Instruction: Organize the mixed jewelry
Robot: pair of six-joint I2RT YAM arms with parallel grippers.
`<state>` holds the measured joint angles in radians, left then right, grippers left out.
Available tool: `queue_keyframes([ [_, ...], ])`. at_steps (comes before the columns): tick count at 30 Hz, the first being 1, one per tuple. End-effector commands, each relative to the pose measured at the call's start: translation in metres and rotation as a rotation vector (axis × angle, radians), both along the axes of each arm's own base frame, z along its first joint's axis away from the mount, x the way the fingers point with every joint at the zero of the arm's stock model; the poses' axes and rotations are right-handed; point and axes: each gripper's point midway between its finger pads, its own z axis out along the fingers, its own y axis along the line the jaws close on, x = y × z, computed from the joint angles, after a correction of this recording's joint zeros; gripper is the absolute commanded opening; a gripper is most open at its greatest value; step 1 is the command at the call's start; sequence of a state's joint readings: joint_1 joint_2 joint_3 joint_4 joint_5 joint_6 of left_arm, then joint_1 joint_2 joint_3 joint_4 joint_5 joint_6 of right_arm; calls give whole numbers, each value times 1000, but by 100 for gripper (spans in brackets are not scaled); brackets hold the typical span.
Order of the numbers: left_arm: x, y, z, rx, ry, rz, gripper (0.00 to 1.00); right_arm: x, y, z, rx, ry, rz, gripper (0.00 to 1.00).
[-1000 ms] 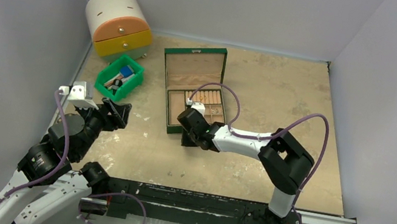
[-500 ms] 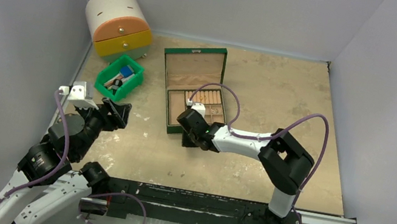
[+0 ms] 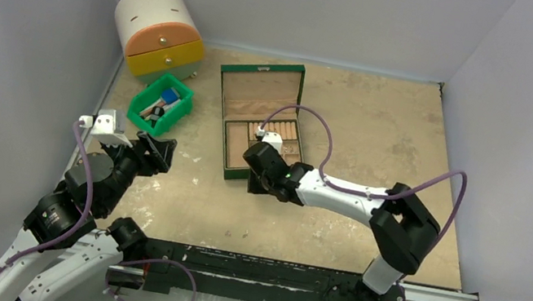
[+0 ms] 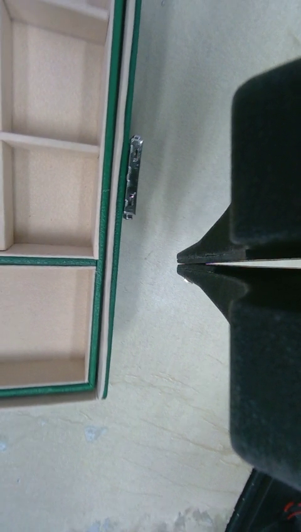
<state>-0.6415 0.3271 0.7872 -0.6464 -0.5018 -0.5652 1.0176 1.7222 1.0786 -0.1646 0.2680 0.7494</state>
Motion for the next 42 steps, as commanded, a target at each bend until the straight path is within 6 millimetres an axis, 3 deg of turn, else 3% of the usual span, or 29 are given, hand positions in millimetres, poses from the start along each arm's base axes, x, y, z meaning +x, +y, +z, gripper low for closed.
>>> queue_keyframes([
  [1, 2, -2, 8, -30, -27, 2, 67, 5, -8, 34, 15, -65, -29, 0],
  [8, 3, -2, 8, -29, -27, 2, 67, 31, -24, 74, -17, -181, -50, 0],
  [17, 2, -1, 8, -31, -28, 3, 67, 81, -29, 95, -25, -254, -66, 0],
  [22, 2, -1, 8, -31, -29, 6, 67, 105, -23, 91, -29, -257, -67, 0],
  [26, 2, -1, 8, -32, -28, 5, 67, 117, -15, 75, -57, -245, -64, 0],
  [32, 2, 0, 8, -32, -29, 8, 67, 127, -7, 56, -65, -226, -69, 0],
  [40, 2, 1, 9, -34, -32, 12, 67, 136, -6, 46, -79, -218, -86, 0],
  [42, 2, 1, 9, -35, -31, 11, 68, 136, -6, 46, -77, -216, -88, 6],
])
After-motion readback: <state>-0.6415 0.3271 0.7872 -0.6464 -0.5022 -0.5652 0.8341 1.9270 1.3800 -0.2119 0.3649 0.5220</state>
